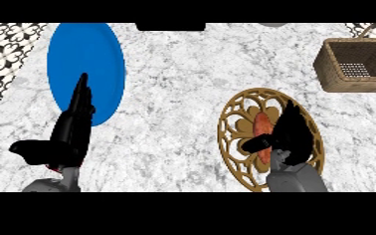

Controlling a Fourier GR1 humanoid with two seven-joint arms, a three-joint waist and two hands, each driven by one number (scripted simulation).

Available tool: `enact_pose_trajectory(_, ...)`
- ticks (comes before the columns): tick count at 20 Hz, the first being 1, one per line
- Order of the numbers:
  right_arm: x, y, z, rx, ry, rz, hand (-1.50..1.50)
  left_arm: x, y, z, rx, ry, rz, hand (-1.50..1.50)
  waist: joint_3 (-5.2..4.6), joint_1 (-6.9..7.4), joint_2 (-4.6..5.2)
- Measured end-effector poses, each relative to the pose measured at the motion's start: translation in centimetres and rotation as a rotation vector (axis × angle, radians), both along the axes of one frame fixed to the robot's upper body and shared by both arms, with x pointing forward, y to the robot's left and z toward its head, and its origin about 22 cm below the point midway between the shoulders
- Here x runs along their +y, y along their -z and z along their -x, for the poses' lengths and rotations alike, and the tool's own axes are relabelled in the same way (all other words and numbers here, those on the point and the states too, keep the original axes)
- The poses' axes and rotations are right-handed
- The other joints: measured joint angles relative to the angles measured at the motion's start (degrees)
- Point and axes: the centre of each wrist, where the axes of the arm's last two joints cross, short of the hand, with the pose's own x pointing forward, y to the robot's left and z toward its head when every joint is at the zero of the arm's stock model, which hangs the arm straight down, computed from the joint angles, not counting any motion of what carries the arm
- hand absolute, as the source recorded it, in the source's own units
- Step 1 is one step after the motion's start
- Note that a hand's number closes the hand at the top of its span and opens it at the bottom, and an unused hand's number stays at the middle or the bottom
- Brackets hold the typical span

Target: Pick the sweet potato from the placemat and place it in the basket

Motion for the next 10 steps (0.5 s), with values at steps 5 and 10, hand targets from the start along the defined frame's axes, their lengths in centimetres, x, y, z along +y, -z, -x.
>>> enact_pose_trajectory(5,0.2,0.8,-0.2,0.008,0.001,-0.007,-1.5,0.0,0.0,0.1,-0.001,-0.006,0.001,0.0,0.01,0.09,0.03)
enact_pose_trajectory(10,0.1,1.9,-0.4,0.022,0.014,-0.011,-1.5,0.3,0.1,0.0,0.003,-0.004,-0.001,0.0,0.03,0.06,0.05)
